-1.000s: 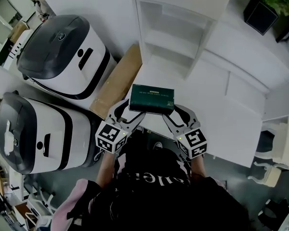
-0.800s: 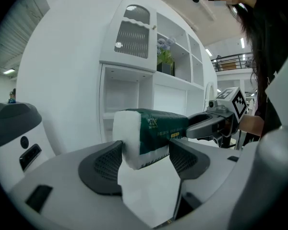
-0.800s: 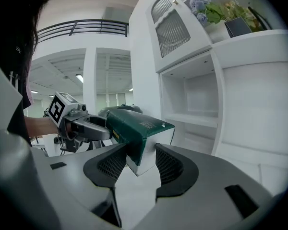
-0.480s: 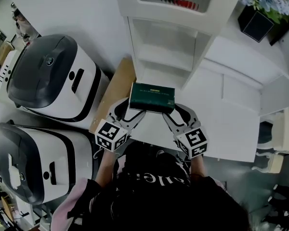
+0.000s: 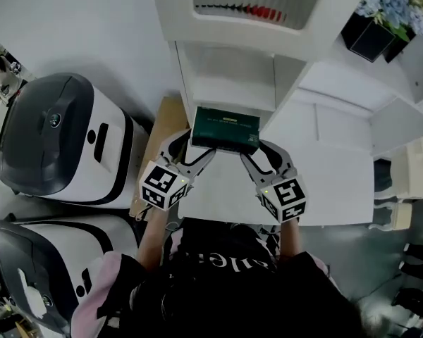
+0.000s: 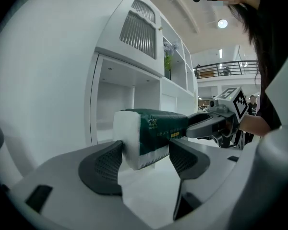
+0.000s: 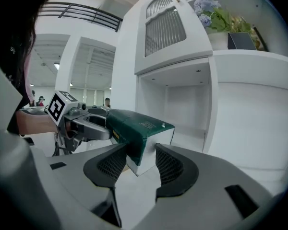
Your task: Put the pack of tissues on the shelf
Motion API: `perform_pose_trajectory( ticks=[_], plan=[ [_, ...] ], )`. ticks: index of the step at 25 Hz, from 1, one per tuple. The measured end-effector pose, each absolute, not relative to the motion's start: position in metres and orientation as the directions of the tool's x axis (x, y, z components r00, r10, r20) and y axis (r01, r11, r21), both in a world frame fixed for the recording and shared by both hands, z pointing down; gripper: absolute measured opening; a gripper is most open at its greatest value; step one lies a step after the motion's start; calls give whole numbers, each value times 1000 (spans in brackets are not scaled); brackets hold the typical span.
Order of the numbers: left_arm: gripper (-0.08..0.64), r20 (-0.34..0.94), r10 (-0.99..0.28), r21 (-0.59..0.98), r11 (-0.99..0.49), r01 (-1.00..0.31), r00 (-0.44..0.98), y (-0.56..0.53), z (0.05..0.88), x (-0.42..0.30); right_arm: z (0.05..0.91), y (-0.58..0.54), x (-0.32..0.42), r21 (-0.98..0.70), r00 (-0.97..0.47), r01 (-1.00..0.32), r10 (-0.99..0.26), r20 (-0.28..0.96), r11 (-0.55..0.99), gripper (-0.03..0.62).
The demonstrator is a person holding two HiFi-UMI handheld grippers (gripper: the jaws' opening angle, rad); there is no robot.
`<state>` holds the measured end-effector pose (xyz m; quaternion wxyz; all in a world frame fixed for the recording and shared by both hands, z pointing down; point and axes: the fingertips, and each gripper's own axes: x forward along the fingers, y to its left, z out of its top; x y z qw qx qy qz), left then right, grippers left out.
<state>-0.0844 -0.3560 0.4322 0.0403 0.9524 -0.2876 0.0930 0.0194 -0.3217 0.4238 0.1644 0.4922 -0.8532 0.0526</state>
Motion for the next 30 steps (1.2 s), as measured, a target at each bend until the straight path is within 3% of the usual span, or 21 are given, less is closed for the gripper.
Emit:
perform_pose_trajectory(
  ticks=[6, 15, 30],
  plan=[
    [305, 167, -506, 30, -855, -517, 846, -395, 427, -65, 416, -355, 36, 132, -377, -889, -863, 336, 439, 207],
    [305, 146, -557, 63, -819, -570, 817, -444, 437, -46, 416, -407, 51, 217, -269, -907, -893, 360, 361, 198],
    [304, 126, -606, 112, -778, -619, 785, -473, 440, -35, 423, -422, 73, 86, -200, -969, -939, 278, 232, 187]
  ],
)
